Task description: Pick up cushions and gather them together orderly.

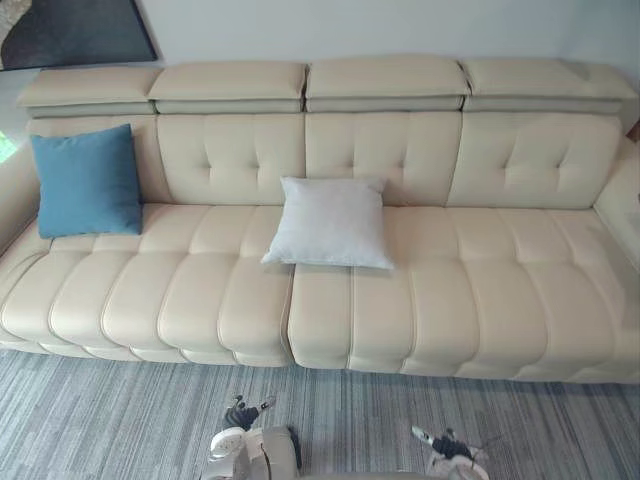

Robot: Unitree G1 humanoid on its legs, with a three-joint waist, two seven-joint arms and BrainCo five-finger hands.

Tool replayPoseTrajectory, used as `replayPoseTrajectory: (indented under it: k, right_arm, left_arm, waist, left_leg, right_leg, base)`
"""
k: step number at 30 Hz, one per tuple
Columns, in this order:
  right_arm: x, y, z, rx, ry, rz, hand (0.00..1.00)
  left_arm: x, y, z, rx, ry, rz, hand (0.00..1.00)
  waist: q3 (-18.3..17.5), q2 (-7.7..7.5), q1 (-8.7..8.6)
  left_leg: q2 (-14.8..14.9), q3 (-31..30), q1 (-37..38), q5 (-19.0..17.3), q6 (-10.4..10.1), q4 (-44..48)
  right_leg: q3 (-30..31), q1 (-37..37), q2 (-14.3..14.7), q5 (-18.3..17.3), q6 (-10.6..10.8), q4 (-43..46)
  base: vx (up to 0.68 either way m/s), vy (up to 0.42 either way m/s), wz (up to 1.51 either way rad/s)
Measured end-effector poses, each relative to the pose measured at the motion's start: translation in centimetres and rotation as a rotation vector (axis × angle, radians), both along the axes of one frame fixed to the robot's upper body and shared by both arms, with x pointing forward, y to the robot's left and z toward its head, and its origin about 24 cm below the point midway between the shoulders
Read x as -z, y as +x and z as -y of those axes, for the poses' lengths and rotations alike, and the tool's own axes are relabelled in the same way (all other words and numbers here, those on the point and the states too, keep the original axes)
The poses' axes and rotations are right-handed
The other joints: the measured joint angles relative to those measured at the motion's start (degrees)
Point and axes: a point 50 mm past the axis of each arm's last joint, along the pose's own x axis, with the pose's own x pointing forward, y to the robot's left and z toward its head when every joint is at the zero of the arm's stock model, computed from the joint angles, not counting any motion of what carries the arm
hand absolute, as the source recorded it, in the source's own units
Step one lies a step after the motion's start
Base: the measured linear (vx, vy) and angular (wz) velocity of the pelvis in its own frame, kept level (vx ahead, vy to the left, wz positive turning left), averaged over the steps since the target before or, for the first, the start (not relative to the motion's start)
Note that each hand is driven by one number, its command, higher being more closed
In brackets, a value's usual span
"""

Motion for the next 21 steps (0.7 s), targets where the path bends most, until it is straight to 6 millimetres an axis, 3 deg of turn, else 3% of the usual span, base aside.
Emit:
replayPoseTrajectory:
  k: [2,3,4,6,11,15,21]
  right_arm:
    - [0.2,-0.1,-0.3,0.020,0.016,-0.012,0.00]
    - [0.5,-0.4,-1.4,0.025,0.055,-0.034,0.00]
    - [0.6,-0.6,-1.5,0.037,0.062,-0.036,0.00]
    - [0.7,-1.1,-0.6,0.089,0.055,-0.055,0.00]
    - [0.8,-1.9,0.6,0.125,0.044,-0.085,0.00]
    - [1.0,-2.5,0.8,0.159,0.052,-0.107,0.00]
    - [0.9,-2.5,1.4,0.160,0.041,-0.108,0.00]
  left_arm:
    - [0.2,-0.4,-0.4,-0.001,0.008,-0.018,0.00]
    - [0.2,-0.7,-1.3,0.001,0.029,-0.035,0.00]
    - [0.2,-0.7,-1.4,0.000,0.031,-0.037,0.00]
    - [0.5,-1.4,-1.4,0.002,0.028,-0.070,0.00]
    - [1.2,-3.6,-1.7,-0.017,0.024,-0.137,0.00]
    - [1.4,-4.0,-1.8,-0.006,0.025,-0.164,0.00]
    - [1.5,-4.2,-1.9,0.007,0.017,-0.170,0.00]
  waist:
    - [-1.1,-0.59,-0.58]
    - [-1.6,-3.53,-1.29]
    - [-1.7,-3.72,-1.40]
    - [-1.9,-2.70,-2.21]
    - [-2.8,-0.83,-2.30]
    - [-2.5,-0.78,-2.35]
    - [-2.4,-0.98,-2.63]
  left_leg:
    - [-2.5,0.4,3.1,-2.8,-0.1,-8.7]
    - [-5.7,0.6,5.4,-0.3,0.8,-17.1]
    - [-6.2,0.6,6.2,0.6,1.3,-19.3]
    - [-8.7,-0.6,8.2,3.6,2.8,-23.9]
    - [-10.7,-1.6,10.6,7.3,3.4,-29.4]
    - [-10.4,-2.7,12.9,10.8,2.7,-33.8]
    - [-9.3,-2.6,14.5,11.7,2.0,-36.0]
  right_leg:
    - [1.3,-1.1,-0.4,0.9,1.2,-1.6]
    - [2.1,-1.3,-1.1,2.1,1.2,-3.9]
    - [2.0,-1.2,-0.7,2.6,0.7,-4.7]
    - [1.9,1.6,1.7,5.5,-0.3,-9.2]
    - [2.1,2.9,1.0,7.4,-0.3,-11.9]
    - [1.6,3.5,2.1,8.2,-1.1,-12.7]
    - [2.6,4.7,3.6,9.6,-1.9,-14.9]
  base:
    - [-0.04,0.257,-0.06]
    - [-0.01,0.103,0.15]
    - [-0.03,0.149,0.20]
    - [-0.06,0.071,0.32]
    - [-0.07,0.050,0.14]
    - [-0.07,-0.060,0.06]
    - [-0.04,-0.052,-0.11]
